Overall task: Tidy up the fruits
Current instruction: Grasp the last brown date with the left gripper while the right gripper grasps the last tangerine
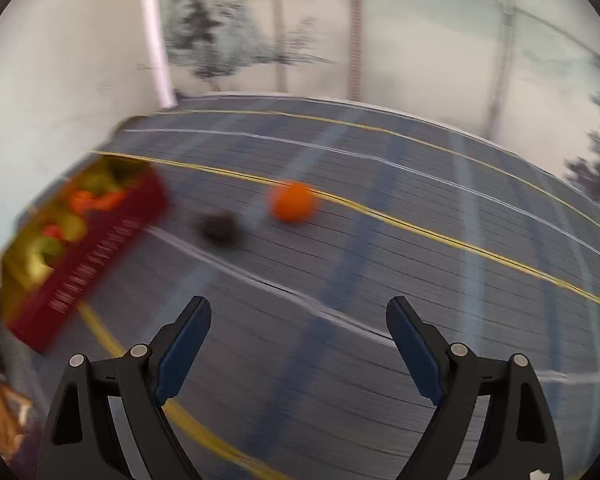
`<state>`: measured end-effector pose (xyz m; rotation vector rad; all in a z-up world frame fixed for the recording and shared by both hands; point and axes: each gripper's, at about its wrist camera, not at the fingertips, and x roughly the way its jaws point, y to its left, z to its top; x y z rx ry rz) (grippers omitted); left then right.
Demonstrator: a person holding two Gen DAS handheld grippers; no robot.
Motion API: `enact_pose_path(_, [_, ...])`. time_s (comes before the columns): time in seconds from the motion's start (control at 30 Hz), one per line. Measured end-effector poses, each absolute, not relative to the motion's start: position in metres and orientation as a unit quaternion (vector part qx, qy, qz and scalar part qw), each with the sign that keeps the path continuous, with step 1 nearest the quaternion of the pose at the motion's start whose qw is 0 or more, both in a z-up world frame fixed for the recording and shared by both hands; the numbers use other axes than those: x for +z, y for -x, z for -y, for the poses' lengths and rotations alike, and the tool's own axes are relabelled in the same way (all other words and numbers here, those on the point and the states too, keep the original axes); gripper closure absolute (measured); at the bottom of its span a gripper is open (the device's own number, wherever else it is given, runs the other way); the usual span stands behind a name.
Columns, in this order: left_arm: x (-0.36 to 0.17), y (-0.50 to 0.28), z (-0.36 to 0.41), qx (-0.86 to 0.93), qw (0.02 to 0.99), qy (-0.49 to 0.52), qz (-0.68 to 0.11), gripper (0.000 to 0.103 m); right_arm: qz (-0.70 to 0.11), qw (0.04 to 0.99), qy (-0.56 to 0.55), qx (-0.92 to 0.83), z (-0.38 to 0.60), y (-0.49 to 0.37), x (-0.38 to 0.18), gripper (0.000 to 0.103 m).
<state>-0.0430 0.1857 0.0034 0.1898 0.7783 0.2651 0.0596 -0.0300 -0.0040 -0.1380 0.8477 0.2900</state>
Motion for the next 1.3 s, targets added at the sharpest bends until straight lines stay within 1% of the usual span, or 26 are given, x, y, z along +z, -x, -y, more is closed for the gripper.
enact_pose_path(0.17, [0.007,0.03,-0.152,0.108,0.912,-0.133,-0.372,0.032,-0.431,0.898,0.061,0.06,0.095,-0.063,-0.018,0.013])
enact_pose_path(0.3, [0.007,0.014,-0.127,0.087,0.91,-0.148,-0.377,0.029,-0.45,0.892,0.029,0.026,0.135,-0.066,-0.027,0.012])
enact_pose_path(0.37, [0.006,0.004,-0.114,0.077,0.908,-0.155,-0.381,0.029,-0.454,0.891,0.022,0.01,0.146,-0.068,-0.028,0.007])
enact_pose_path(0.4, [0.006,-0.002,-0.106,0.07,0.907,-0.158,-0.384,0.029,-0.463,0.886,0.017,0.005,0.15,-0.069,-0.031,0.001])
enact_pose_path(0.43, [0.006,-0.007,-0.1,0.063,0.906,-0.161,-0.386,0.029,-0.477,0.879,0.012,0.001,0.152,-0.073,-0.035,0.0])
enact_pose_path(0.63, [0.005,-0.053,-0.067,-0.028,0.896,-0.134,-0.423,0.029,-0.475,0.88,0.018,0.001,0.15,-0.071,-0.035,0.0])
enact_pose_path(0.77, [0.001,-0.101,-0.045,-0.078,0.888,-0.12,-0.438,0.029,-0.475,0.88,0.017,0.001,0.15,-0.071,-0.034,0.0])
enact_pose_path(1.0, [-0.031,-0.173,-0.028,-0.079,0.862,-0.084,-0.493,0.03,-0.475,0.88,0.017,0.001,0.151,-0.072,-0.034,0.0])
enact_pose_path(1.17, [-0.05,-0.196,-0.025,-0.079,0.853,-0.065,-0.511,0.032,-0.475,0.88,0.016,0.002,0.151,-0.072,-0.035,0.0])
enact_pose_path(1.2, [-0.057,-0.201,-0.022,-0.077,0.849,-0.072,-0.518,0.033,-0.475,0.88,0.016,0.002,0.151,-0.072,-0.035,0.0])
enact_pose_path(1.27, [-0.071,-0.207,-0.021,-0.075,0.839,-0.074,-0.533,0.044,-0.475,0.88,0.016,0.002,0.151,-0.072,-0.035,0.0])
enact_pose_path(1.3, [-0.077,-0.207,-0.024,-0.086,0.835,-0.06,-0.541,0.058,-0.475,0.88,0.015,0.002,0.151,-0.071,-0.035,0.0])
